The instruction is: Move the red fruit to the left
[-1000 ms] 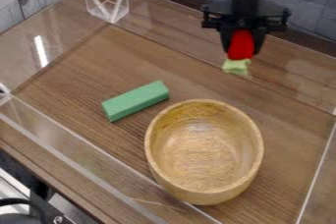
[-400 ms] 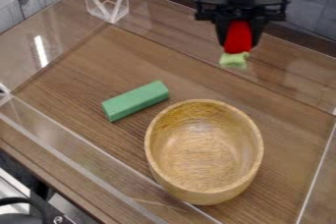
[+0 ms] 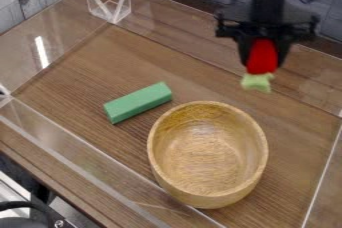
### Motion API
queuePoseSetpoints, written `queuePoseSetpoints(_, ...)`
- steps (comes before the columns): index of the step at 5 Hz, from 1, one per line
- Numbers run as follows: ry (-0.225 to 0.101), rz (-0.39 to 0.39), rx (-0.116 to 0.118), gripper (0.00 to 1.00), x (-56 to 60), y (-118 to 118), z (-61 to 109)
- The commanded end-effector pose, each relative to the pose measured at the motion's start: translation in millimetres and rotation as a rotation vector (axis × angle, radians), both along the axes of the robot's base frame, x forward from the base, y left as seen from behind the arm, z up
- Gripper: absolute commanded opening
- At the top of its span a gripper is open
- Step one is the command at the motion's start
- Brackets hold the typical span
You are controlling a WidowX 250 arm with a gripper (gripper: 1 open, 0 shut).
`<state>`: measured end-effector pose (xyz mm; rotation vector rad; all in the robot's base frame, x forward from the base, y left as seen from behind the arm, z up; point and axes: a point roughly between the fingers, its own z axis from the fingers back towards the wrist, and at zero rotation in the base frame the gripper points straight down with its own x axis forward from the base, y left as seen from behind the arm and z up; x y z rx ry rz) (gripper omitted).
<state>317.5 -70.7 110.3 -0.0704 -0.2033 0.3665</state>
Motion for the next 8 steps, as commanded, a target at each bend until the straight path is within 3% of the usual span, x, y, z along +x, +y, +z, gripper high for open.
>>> queuePoseSetpoints(1, -0.053, -0.012, -0.005, 0.0, 5.5, -17, 2.7)
queuePoseSetpoints(3, -0.064, 0.17, -0.004, 0.0, 7.8, -39, -7.4)
queuePoseSetpoints(5, -0.078, 0.173, -0.017, 0.0, 14.7, -5, 18.1)
queuePoseSetpoints(6, -0.087, 0.296, -0.024, 0.0, 18.8, 9, 29.7)
queuePoseSetpoints(7, -0.086, 0.379, -0.016, 0.0, 18.6, 6, 28.9)
queuePoseSetpoints(8, -0.081, 0.374, -0.011, 0.0, 17.7, 2, 10.4)
